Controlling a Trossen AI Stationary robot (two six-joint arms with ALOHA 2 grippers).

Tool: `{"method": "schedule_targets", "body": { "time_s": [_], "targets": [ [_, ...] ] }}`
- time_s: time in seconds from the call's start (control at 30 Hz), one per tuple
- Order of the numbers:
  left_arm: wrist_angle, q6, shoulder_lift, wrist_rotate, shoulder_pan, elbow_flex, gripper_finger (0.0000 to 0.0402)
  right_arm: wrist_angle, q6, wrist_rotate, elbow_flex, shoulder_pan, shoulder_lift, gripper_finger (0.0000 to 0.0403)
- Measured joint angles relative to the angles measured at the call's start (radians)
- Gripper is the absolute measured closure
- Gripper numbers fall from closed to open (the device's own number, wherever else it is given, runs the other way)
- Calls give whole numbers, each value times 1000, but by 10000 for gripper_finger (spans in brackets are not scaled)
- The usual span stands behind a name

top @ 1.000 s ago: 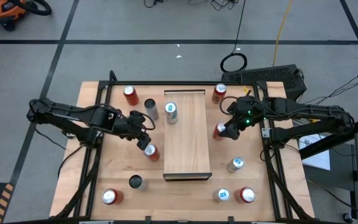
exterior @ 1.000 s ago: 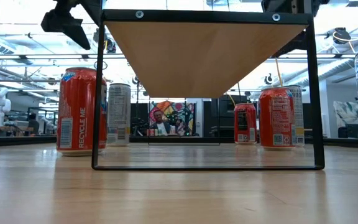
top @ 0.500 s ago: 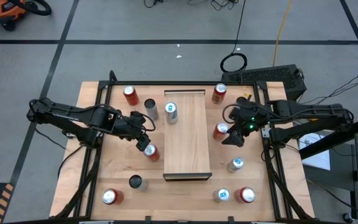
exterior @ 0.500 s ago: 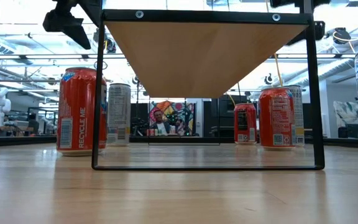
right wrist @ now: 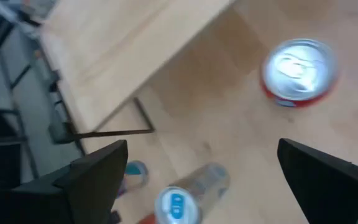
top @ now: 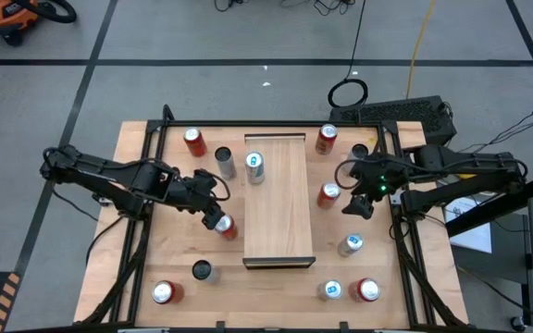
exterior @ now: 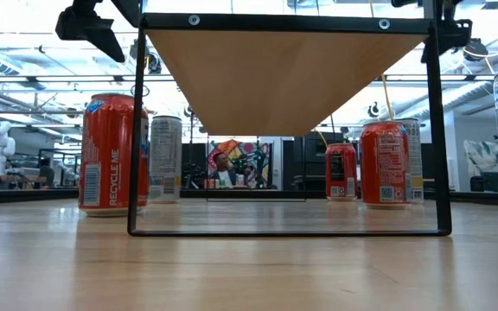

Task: Place canned beverage on shelf
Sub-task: Put the top right white and yellow soda can on the shelf

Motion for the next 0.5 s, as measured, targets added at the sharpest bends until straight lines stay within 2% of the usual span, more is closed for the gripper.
{"method": "schedule_targets", "body": {
  "time_s": [0.5],
  "targets": [
    [27, -34, 0, -23, 0, 0, 104, -12, -89, 26, 0, 0, 0, 12]
  ]
}}
